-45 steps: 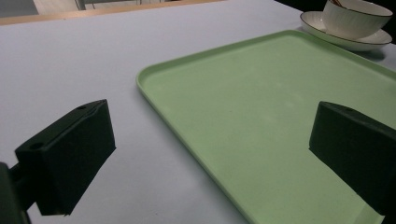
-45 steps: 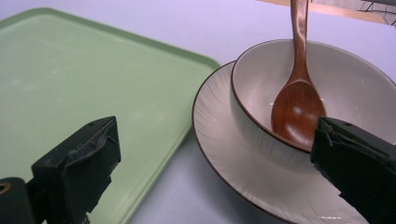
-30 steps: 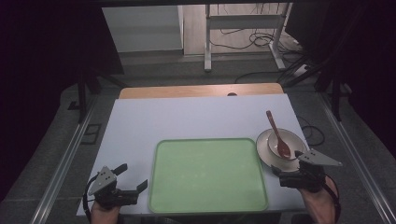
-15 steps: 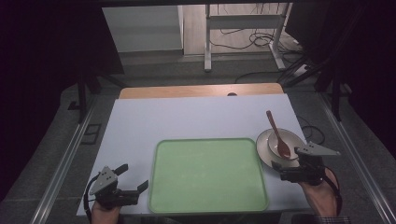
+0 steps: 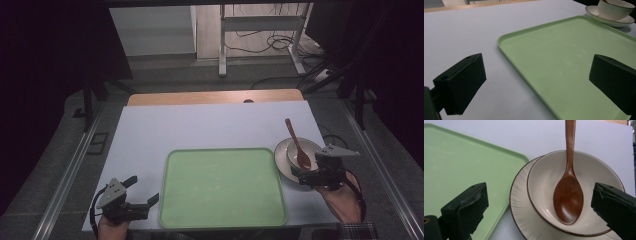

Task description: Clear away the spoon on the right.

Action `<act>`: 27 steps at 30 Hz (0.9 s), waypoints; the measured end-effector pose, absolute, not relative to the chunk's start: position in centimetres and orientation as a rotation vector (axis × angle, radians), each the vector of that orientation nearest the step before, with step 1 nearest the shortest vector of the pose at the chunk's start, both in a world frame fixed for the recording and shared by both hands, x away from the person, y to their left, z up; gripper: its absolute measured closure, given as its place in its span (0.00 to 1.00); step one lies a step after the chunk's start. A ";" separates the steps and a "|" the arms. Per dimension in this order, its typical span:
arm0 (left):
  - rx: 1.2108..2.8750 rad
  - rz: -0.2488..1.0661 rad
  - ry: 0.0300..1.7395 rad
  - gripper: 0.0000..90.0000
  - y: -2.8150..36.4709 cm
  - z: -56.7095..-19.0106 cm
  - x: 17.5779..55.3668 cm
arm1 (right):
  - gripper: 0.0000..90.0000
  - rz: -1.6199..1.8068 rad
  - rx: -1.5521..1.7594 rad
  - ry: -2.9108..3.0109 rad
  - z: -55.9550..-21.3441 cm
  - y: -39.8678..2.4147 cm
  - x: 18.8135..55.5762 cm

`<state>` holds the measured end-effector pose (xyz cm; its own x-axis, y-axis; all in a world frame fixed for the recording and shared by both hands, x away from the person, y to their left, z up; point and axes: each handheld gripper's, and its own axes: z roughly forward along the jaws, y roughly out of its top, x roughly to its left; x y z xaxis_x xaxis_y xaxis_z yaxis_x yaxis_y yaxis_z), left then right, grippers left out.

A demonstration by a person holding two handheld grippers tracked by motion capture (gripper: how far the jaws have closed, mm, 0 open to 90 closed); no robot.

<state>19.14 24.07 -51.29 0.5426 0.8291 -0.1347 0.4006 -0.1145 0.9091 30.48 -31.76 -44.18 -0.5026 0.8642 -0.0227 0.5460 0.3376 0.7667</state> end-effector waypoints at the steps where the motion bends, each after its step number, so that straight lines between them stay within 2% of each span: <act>1: 1.725 0.508 1.035 0.01 24.1 -51.3 19.1 | 0.01 0.993 1.239 2.177 -44.1 -31.7 30.6; 8: 1.722 0.509 1.036 0.01 24.1 -51.3 19.1 | 0.05 0.942 1.249 2.198 -43.8 -31.0 31.8; 11: 1.723 0.508 1.035 0.01 24.1 -51.3 19.1 | 0.14 0.918 1.257 2.200 -43.7 -30.8 32.4; 12: 1.723 0.508 1.035 0.01 24.1 -51.3 19.1 | 0.14 0.918 1.257 2.200 -43.7 -30.8 32.4; 14: 1.722 0.508 1.034 0.01 24.1 -51.3 19.1 | 0.20 0.900 1.280 2.197 -43.6 -30.9 32.8; 15: 1.722 0.508 1.035 0.01 24.1 -51.3 19.1 | 0.27 0.904 1.299 2.199 -43.5 -31.0 33.1; 16: 1.722 0.508 1.035 0.01 24.1 -51.3 19.1 | 0.27 0.904 1.299 2.199 -43.5 -31.0 33.1; 17: 1.724 0.508 1.034 0.01 24.1 -51.3 19.1 | 0.33 0.902 1.303 2.200 -43.4 -31.1 33.4; 18: 1.724 0.508 1.034 0.01 24.1 -51.3 19.1 | 0.33 0.902 1.303 2.200 -43.4 -31.1 33.4; 23: 1.722 0.508 1.035 0.01 24.1 -51.3 19.1 | 0.46 0.874 1.298 2.220 -43.2 -31.1 34.5; 27: 1.723 0.508 1.035 0.01 24.1 -51.3 19.1 | 0.49 0.852 1.300 2.223 -43.1 -31.0 35.4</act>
<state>19.12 24.13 -51.28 0.5420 0.8294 -0.1355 0.3994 -0.1123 0.9098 35.37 -31.04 -43.08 -0.4708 0.8806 -0.0535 0.6194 0.3731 0.6908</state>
